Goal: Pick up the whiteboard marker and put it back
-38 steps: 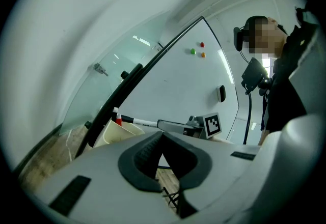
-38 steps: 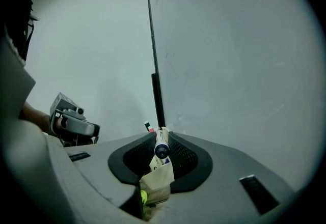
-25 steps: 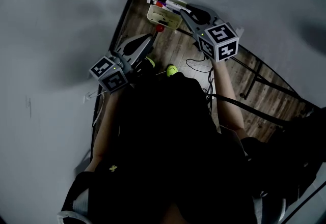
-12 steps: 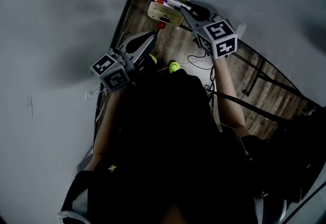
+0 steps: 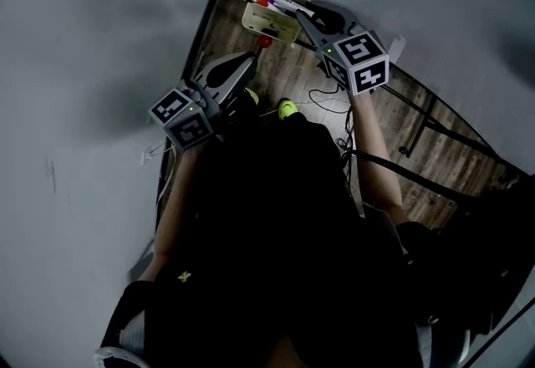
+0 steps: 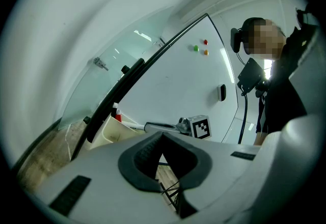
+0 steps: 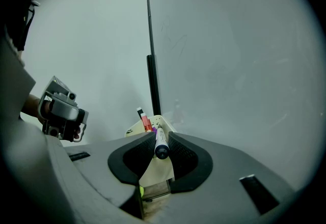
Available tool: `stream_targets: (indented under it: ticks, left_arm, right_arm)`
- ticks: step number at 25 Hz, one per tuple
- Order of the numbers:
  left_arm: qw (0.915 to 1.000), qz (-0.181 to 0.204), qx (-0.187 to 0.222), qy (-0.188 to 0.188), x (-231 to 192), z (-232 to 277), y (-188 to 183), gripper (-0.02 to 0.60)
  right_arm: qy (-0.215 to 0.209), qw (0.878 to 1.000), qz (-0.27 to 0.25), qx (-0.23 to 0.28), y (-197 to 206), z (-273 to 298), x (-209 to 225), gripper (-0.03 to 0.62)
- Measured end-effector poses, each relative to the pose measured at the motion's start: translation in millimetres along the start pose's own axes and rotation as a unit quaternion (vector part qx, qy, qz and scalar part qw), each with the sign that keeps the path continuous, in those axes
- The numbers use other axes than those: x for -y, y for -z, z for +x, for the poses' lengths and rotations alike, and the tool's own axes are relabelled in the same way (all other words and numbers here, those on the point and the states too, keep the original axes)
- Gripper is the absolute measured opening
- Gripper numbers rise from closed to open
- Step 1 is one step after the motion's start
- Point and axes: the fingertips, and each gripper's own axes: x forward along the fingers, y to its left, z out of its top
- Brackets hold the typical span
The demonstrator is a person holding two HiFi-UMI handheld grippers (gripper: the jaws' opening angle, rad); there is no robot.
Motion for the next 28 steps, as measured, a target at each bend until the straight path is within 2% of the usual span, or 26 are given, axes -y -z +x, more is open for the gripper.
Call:
stream_targets:
  ticks: [6, 9, 16, 28]
  left_arm:
    - [1.0000, 0.002, -0.002, 0.003, 3, 2, -1, 0.003]
    - [1.0000, 0.006, 0.000, 0.004, 5, 3, -4, 0.003]
    - [0.9999, 0.014, 0.004, 0.001, 5, 4, -6, 0.003]
    - [0.9985, 0.031, 0.024, -0.037, 36, 1, 6, 0.003]
  right_arm:
    - [0.009, 1.000, -0.010, 0.004, -2, -1, 1, 0.086]
    - [0.008, 1.000, -0.011, 0.008, -6, -2, -1, 0.132]
    - [0.011, 1.000, -0.015, 0.016, -7, -9, -2, 0.140]
    - [-0.026, 0.999, -0.018, 0.025, 4, -51, -24, 0.140]
